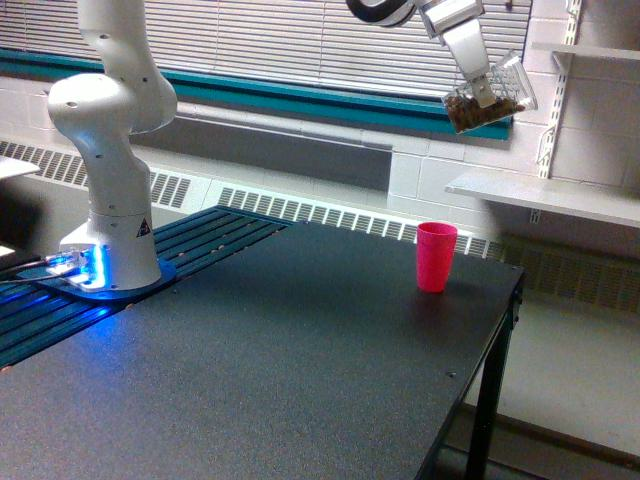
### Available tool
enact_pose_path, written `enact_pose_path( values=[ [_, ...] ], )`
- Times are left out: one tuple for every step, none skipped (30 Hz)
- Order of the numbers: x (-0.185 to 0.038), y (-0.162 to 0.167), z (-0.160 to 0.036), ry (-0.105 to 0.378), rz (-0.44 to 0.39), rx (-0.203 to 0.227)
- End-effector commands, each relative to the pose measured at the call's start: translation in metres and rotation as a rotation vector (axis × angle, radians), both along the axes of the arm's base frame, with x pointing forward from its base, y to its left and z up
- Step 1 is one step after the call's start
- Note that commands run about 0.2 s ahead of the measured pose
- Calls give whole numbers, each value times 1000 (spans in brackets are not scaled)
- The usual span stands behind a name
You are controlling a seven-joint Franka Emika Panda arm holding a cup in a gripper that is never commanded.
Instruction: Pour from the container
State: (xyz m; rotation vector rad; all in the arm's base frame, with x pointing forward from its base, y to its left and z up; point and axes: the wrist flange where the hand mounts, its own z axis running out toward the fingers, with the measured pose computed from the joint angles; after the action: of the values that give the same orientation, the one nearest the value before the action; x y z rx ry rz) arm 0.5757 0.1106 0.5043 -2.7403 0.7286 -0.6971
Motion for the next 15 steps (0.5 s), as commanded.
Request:
enact_pose_path(
  values=[
    [3,-11,5,-12,-31,-2],
    [2,-10,5,-14,-33,-5],
    [2,-9,5,-15,-31,-8],
    [1,-8,5,-16,-30,-7],
    [1,-8,5,-19,-27,-7],
    [0,-7,6,-21,-26,-9],
    [-1,-6,5,-23,-26,-14],
    [-2,-4,5,-22,-23,-18],
    [-2,-3,5,-22,-16,-19],
    [-3,-2,5,-22,-12,-21],
    [-4,1,4,-25,-9,-23],
    [-5,3,3,-28,-5,-26],
    [-7,6,2,-30,3,-28],
    [-8,8,1,-29,6,-29],
    [-9,11,0,-29,10,-31]
  ],
)
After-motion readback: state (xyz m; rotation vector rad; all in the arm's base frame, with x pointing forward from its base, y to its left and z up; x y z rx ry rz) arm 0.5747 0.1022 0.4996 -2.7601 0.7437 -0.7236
